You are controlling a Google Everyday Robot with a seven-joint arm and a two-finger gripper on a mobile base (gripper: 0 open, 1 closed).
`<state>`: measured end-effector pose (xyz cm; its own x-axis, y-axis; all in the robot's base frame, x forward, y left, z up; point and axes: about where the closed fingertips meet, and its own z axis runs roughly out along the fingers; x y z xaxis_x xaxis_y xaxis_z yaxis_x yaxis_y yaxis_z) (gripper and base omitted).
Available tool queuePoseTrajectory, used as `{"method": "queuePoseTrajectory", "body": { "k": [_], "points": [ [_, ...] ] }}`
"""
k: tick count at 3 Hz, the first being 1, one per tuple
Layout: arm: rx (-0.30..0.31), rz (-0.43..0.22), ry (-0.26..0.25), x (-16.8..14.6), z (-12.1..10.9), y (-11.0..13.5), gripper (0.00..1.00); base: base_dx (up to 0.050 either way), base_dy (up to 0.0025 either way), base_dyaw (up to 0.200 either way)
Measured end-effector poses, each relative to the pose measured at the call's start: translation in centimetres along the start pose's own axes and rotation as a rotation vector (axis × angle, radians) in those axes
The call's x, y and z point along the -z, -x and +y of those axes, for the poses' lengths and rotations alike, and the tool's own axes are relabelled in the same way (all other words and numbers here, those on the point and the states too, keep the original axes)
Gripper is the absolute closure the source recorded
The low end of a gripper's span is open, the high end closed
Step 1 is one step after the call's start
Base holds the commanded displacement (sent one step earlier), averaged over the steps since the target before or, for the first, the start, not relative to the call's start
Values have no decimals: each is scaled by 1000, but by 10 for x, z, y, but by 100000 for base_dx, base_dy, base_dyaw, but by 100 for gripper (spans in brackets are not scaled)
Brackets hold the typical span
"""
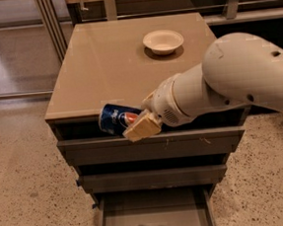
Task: Place pepsi can into bottom drawer
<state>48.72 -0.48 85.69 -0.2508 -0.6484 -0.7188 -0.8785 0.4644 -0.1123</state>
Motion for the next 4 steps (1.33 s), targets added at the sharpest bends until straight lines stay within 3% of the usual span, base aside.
{"method": "queuePoseTrajectory", "body": {
  "k": [1,2,3,4],
  "points": [
    [-111,-28,34,-27,20,-28,100,-4999,-2,15],
    [-111,-28,33,-27,20,-28,100,0,0,0],
    [-157,-15,-9,-37,26,-59,100,0,0,0],
    [-271,20,-66,-57,37,-127,100,0,0,0]
  ]
}}
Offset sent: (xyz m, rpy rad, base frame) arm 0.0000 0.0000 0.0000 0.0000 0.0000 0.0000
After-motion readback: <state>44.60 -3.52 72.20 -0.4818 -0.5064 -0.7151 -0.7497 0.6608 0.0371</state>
